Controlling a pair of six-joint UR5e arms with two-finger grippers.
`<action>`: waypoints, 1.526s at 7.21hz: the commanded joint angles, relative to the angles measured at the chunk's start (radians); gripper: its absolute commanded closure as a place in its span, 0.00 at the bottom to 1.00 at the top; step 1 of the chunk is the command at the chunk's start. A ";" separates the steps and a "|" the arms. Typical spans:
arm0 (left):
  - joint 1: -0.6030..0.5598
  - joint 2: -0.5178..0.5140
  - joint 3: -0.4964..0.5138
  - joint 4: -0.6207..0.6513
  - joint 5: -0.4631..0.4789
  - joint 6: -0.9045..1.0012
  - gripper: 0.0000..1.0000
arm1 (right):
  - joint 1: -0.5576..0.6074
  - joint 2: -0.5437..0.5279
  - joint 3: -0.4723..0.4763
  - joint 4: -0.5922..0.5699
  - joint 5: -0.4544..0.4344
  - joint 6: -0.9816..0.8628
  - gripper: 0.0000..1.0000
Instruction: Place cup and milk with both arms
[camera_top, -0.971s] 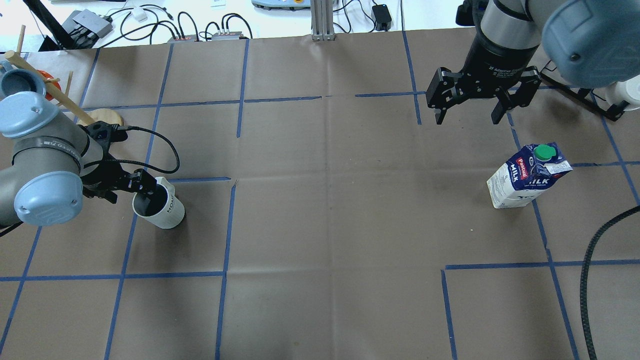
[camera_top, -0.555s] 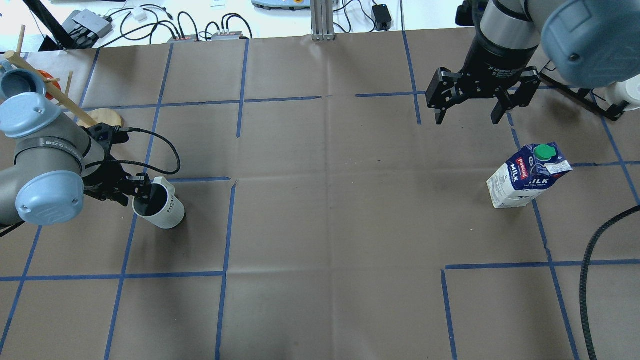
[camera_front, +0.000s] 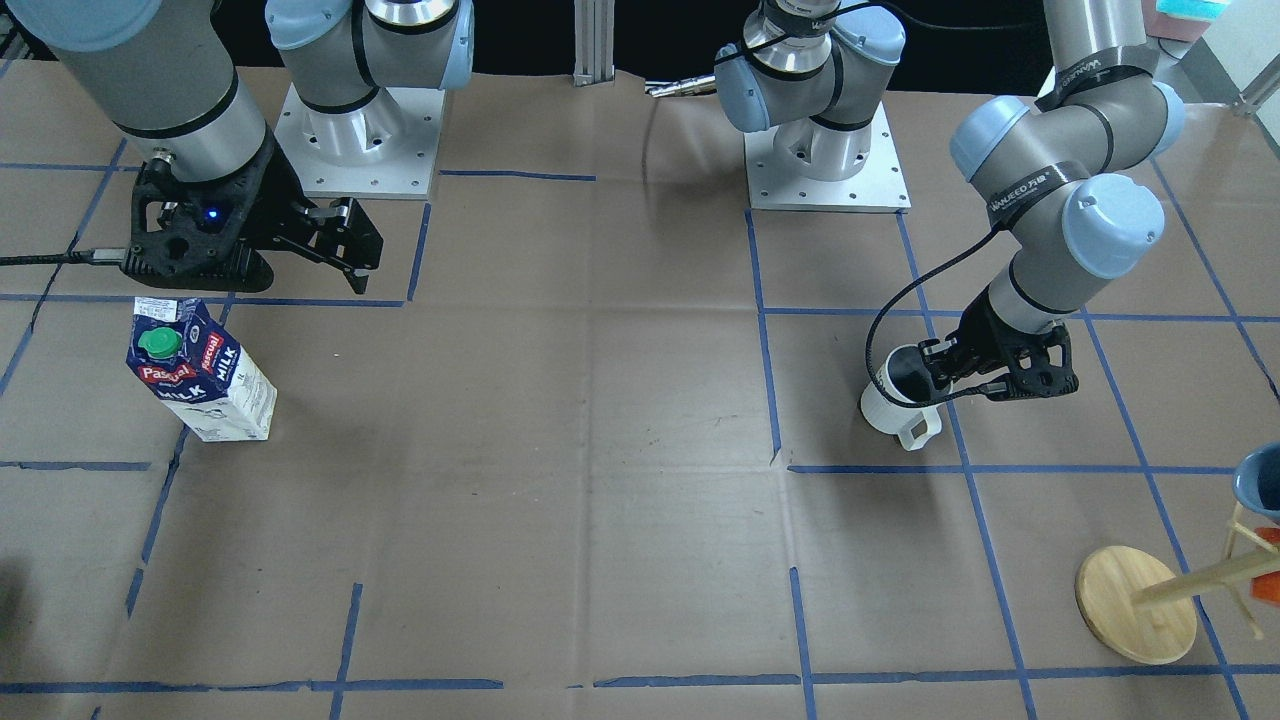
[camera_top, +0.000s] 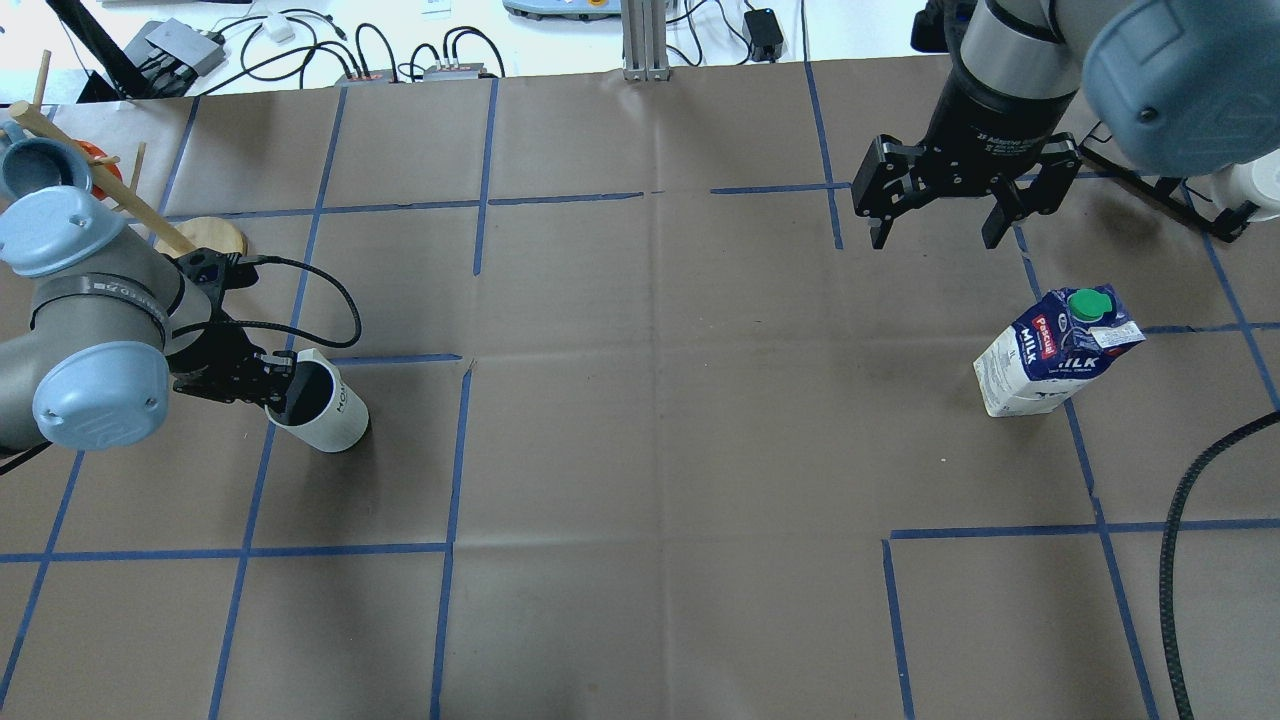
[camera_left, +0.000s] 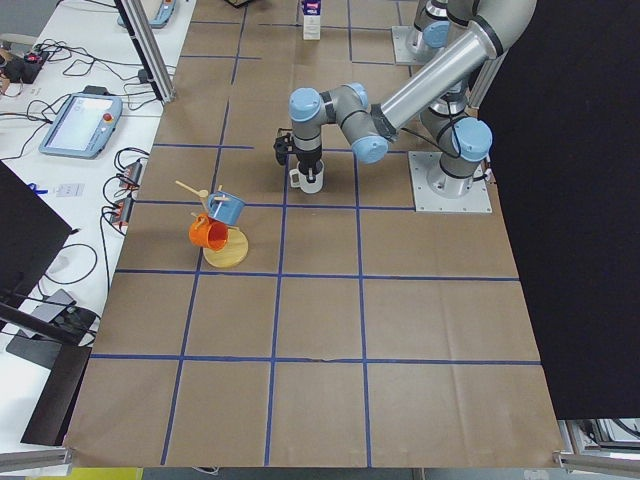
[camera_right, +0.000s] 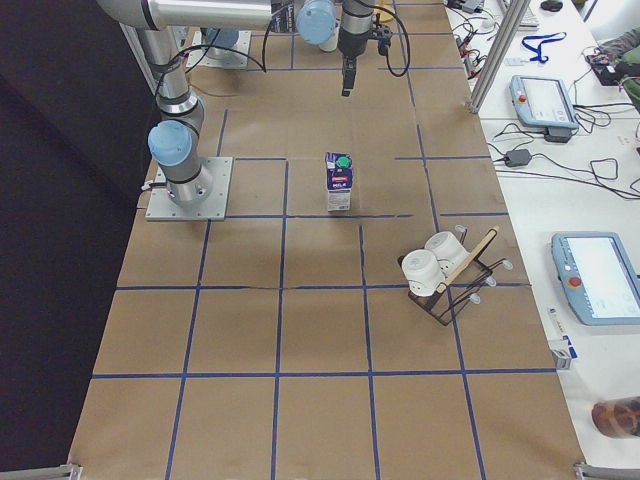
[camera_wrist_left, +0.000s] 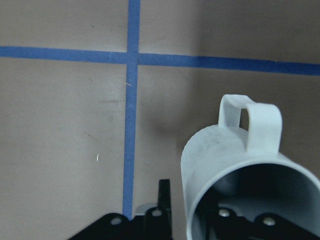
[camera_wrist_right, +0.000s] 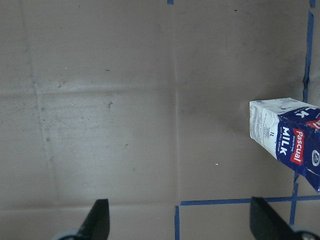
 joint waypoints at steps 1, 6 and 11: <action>-0.032 0.005 0.056 0.000 -0.015 -0.028 1.00 | 0.000 0.002 0.000 0.000 0.000 0.000 0.00; -0.438 -0.279 0.543 -0.141 -0.073 -0.277 1.00 | -0.002 -0.005 0.044 -0.005 -0.002 -0.021 0.00; -0.584 -0.494 0.794 -0.219 -0.067 -0.370 1.00 | -0.002 -0.008 0.048 -0.006 -0.002 -0.046 0.00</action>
